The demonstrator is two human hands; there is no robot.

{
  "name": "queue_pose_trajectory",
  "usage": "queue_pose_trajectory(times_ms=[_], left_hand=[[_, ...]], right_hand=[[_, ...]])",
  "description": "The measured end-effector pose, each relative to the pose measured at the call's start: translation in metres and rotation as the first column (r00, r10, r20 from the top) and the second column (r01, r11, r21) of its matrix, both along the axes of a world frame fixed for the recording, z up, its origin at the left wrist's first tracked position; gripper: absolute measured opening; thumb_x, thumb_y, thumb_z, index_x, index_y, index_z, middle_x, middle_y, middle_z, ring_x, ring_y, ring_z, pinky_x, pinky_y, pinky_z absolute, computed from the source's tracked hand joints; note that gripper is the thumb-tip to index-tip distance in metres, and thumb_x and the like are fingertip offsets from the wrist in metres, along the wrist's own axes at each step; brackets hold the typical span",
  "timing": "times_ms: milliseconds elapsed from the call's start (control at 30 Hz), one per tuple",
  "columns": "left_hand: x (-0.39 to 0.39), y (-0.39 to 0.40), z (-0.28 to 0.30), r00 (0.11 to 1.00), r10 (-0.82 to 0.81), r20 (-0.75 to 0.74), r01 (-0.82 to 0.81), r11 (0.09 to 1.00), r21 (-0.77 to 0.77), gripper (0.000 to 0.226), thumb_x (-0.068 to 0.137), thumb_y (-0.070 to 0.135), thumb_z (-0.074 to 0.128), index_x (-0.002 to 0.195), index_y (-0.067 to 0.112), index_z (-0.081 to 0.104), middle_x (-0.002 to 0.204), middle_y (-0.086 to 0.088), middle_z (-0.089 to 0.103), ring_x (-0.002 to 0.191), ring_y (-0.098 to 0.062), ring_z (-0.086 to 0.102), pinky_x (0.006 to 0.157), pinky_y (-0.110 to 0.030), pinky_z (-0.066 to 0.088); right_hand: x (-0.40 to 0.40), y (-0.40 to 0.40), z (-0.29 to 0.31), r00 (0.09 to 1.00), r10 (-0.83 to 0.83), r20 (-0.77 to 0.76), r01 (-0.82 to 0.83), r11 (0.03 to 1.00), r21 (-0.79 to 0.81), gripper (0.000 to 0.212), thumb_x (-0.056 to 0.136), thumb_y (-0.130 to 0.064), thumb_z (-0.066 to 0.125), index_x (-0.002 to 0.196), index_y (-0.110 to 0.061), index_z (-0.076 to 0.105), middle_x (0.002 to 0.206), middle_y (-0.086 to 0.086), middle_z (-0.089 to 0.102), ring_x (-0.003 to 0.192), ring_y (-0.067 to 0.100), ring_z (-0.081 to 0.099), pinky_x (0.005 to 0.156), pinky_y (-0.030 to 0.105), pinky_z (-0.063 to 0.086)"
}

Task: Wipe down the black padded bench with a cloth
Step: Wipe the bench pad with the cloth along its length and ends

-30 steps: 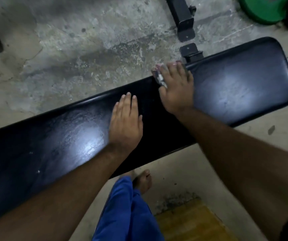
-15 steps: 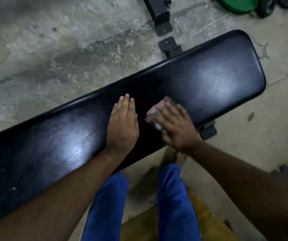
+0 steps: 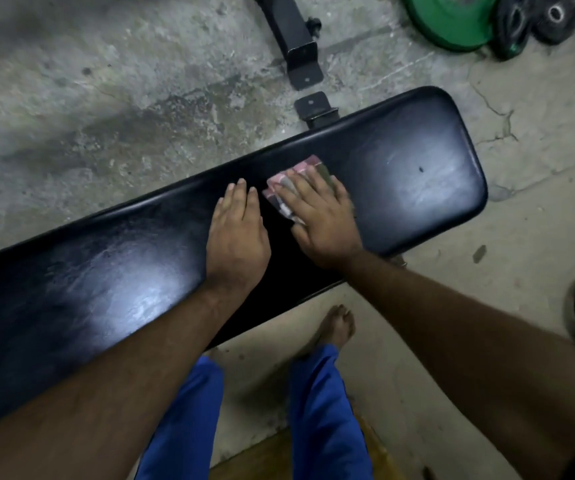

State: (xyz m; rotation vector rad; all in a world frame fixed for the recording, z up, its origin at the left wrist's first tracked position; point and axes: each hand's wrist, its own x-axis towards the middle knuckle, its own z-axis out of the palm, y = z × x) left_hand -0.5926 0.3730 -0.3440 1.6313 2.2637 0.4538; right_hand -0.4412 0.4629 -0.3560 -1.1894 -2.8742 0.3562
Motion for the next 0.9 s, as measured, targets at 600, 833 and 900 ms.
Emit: queue_pose_trajectory(times_ms=[600,833,900], left_hand=[[0.077,0.080,0.003,0.998,0.027,0.049,-0.027,1.000,-0.001,0.056,0.085,0.013,0.035,0.136,-0.008,0.047,0.145,-0.027,0.043,0.137,-0.038,0.038,0.113,-0.050,0.031],[0.123,0.117,0.002,0.997,-0.069,0.035,0.071,0.996,-0.060,0.059,0.088,0.021,0.038,0.141,-0.005,0.041,0.150,-0.025,0.035,0.142,-0.036,0.029,0.117,-0.047,0.023],[0.129,0.117,0.000,0.997,-0.072,-0.012,0.070,0.993,-0.095,0.062,0.089,0.024,0.043,0.144,-0.004,0.037,0.154,-0.024,0.029,0.144,-0.036,0.023,0.119,-0.047,0.019]], right_hand=[[0.058,0.102,-0.004,1.000,0.011,0.023,-0.012,1.000,0.015,0.072,0.084,-0.039,0.038,0.155,-0.024,0.036,0.161,0.008,0.036,0.151,0.030,0.027,0.120,0.055,0.023],[0.079,0.164,0.003,0.946,-0.323,0.044,0.323,0.946,-0.002,0.072,0.086,-0.041,0.031,0.155,-0.022,0.036,0.161,0.009,0.036,0.150,0.035,0.027,0.118,0.059,0.024],[0.105,0.157,-0.003,0.998,-0.043,0.044,0.043,0.999,-0.009,0.073,0.084,-0.040,0.032,0.155,-0.024,0.037,0.162,0.006,0.035,0.151,0.032,0.026,0.120,0.057,0.022]])
